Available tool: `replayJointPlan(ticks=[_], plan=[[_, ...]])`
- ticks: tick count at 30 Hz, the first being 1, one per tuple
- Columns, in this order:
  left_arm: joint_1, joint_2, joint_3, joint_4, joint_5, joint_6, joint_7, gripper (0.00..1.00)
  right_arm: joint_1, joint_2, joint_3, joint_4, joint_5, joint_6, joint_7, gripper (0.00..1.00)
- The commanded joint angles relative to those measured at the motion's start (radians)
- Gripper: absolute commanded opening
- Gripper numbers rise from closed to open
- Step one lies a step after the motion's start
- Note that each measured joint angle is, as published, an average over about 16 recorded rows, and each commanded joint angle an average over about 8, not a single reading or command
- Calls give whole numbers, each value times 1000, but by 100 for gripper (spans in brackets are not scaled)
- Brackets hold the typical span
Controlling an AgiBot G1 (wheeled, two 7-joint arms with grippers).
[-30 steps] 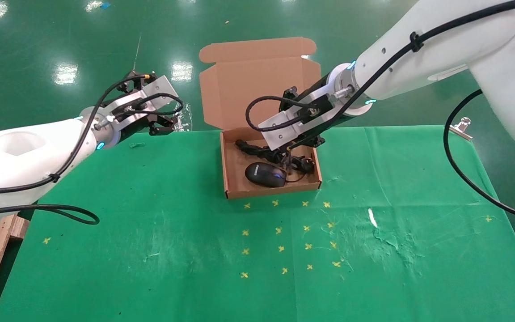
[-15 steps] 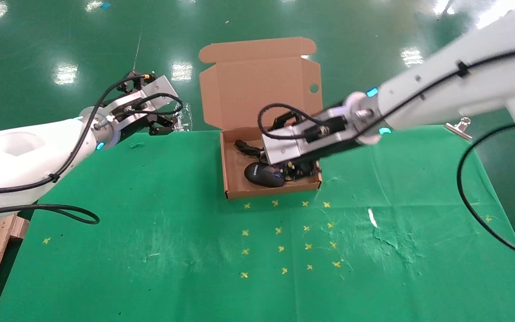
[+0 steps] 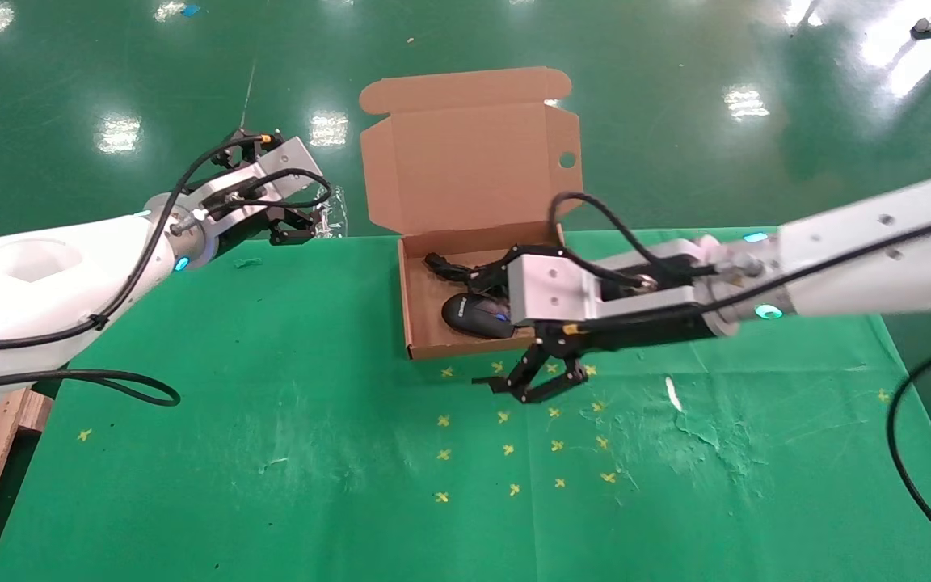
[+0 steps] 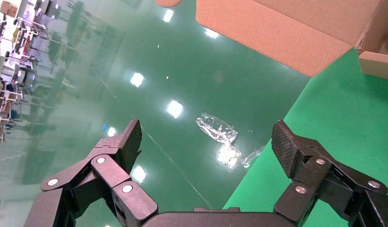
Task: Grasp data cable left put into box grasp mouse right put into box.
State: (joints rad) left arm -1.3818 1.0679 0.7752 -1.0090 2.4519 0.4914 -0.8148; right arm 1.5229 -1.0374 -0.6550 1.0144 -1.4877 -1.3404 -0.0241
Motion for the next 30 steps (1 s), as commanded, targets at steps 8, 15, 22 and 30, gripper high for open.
replayJointPlan(ticks=[8, 15, 22, 30], plan=[[0, 0, 0, 0, 0, 0, 0, 100, -116, 111, 97, 70, 196, -40, 55, 100], [5, -7, -7, -4, -25, 14, 9, 100, -206, 196, 173, 124, 348, -71, 97, 100], [35, -51, -56, -31, -194, 113, 71, 100, -296, 282, 248, 178, 501, -103, 140, 100], [76, -112, -122, -67, -423, 247, 154, 100, -399, 380, 334, 240, 674, -138, 189, 100]])
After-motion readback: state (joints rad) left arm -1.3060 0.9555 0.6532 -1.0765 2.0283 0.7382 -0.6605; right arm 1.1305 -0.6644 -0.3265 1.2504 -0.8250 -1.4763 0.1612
